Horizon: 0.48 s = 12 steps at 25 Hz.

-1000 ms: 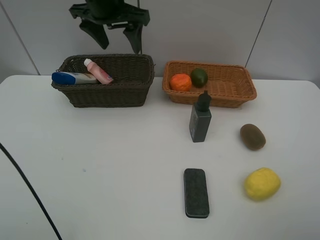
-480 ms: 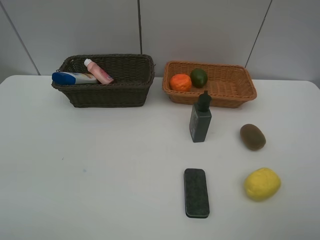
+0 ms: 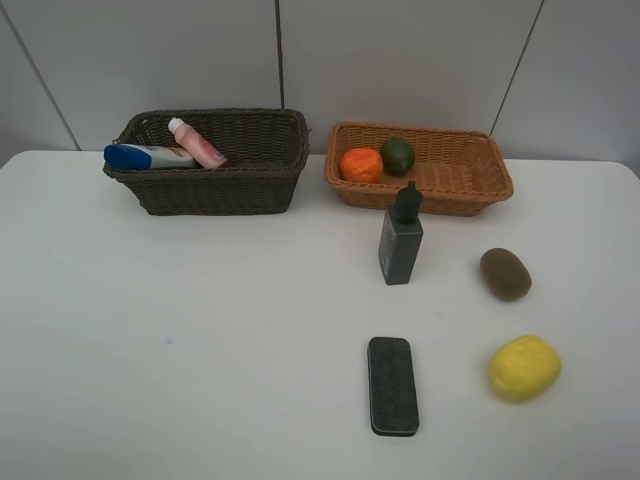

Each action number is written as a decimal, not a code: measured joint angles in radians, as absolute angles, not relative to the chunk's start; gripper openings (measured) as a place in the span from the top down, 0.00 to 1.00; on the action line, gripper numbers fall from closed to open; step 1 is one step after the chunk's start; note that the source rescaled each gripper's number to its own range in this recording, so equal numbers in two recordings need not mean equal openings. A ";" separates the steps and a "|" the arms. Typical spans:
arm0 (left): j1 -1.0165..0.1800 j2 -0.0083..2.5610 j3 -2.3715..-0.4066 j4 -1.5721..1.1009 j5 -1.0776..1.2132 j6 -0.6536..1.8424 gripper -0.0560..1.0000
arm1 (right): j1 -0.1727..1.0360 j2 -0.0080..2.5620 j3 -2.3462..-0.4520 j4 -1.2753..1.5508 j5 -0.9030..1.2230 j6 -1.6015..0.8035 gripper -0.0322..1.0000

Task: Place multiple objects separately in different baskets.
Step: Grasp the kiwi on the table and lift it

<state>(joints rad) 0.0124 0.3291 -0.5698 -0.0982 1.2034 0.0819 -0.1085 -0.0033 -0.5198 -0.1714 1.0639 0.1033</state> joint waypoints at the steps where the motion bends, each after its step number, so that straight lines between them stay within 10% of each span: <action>1: 0.000 0.301 -0.564 -0.105 1.203 0.092 0.00 | -0.108 -0.003 -0.520 -0.171 1.064 0.103 0.00; 12: -0.050 0.014 -0.515 -0.131 1.091 0.115 0.00 | -0.108 -0.003 -0.520 -0.171 1.064 0.103 0.00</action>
<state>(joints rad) -0.0500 0.0141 -0.5150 -0.1311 1.0911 0.1152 -0.1085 -0.0033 -0.5198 -0.1714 1.0639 0.1033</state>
